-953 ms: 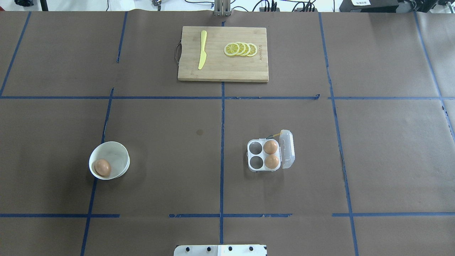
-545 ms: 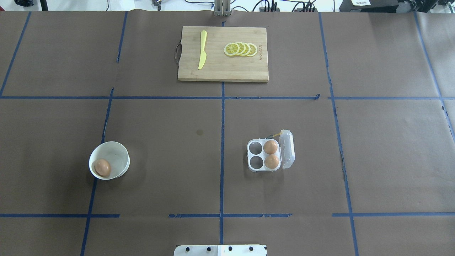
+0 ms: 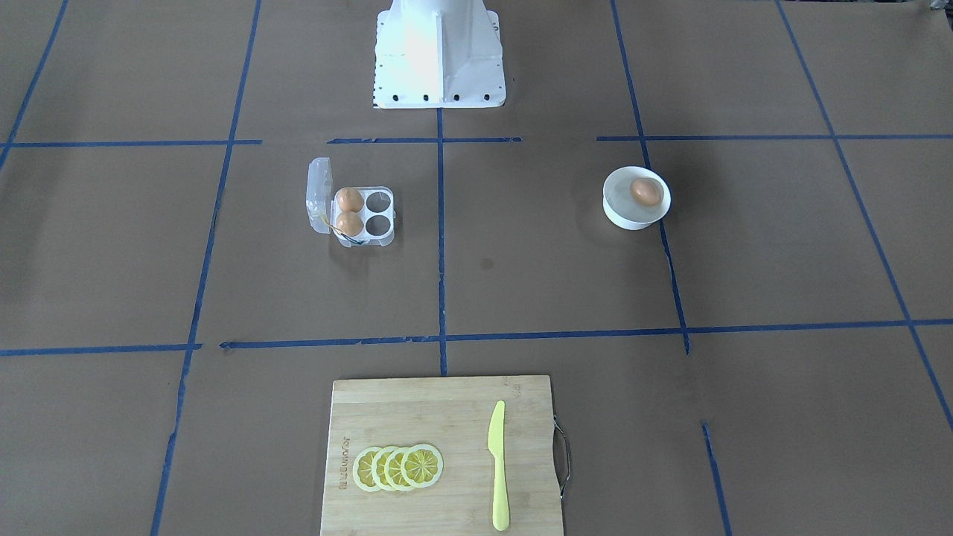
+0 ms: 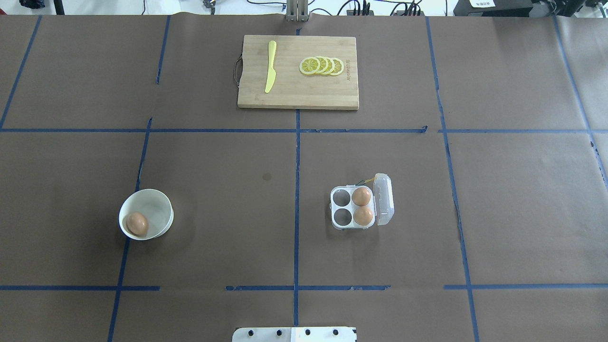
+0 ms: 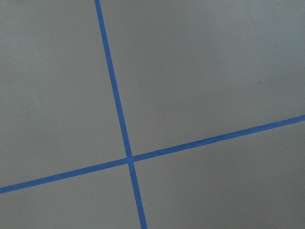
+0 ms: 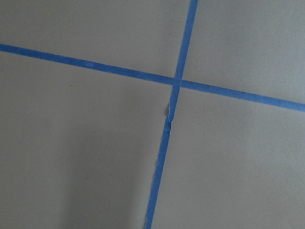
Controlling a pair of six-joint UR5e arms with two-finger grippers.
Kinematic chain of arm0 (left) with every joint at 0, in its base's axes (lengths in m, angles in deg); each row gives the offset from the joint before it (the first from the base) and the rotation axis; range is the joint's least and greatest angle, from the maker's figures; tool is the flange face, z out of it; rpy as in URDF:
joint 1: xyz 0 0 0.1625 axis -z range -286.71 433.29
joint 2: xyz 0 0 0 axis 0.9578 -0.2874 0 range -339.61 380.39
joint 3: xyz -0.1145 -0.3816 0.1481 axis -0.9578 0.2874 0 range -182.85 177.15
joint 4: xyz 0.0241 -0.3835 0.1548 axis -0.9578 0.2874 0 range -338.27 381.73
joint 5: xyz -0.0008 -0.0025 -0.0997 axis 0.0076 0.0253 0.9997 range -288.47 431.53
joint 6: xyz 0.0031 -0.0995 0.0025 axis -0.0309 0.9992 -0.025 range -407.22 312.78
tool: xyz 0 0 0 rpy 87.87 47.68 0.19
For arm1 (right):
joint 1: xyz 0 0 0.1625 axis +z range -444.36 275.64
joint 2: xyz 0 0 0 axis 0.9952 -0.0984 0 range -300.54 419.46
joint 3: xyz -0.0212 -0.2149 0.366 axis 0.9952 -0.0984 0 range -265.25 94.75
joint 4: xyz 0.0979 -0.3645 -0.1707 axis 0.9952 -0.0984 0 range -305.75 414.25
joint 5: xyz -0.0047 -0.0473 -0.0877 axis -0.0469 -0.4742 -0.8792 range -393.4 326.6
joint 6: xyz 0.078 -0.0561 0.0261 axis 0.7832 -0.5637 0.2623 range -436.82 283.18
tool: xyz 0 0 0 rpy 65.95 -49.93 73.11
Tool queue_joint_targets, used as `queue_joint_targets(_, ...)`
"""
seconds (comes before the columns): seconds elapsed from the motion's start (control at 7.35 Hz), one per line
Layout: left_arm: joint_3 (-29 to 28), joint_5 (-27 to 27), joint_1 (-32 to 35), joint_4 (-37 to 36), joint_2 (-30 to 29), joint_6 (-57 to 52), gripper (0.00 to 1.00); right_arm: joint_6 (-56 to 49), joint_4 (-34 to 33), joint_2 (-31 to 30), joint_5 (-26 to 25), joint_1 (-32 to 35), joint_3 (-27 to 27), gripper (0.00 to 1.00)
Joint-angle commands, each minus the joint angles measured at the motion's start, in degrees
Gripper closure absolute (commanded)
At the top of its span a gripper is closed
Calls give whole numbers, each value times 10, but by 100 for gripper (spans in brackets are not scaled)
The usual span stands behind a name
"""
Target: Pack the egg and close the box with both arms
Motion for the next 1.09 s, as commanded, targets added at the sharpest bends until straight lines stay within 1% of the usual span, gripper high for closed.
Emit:
queue_joint_targets(0.0,3,5,-27,0,-2,17,0,0,0,0,0,0,0,0)
queue_joint_targets(0.27,25,6,-62,1,-5,79,0,0,0,0,0,0,0,0)
queue_joint_targets(0.41,35,44,-77,1,-5,81,0,1,0,0,0,0,0,0)
queue_joint_targets(0.54,46,86,-85,0,-5,116,0,2,0,0,0,0,0,0)
queue_joint_targets(0.68,62,85,-119,1,-5,195,0,2,0,0,0,0,-1,0)
queue_joint_targets(0.82,78,85,-143,9,-5,251,0,2,0,0,0,0,-1,0)
queue_joint_targets(0.95,83,83,-166,21,-8,313,0,2,0,0,0,0,-4,0)
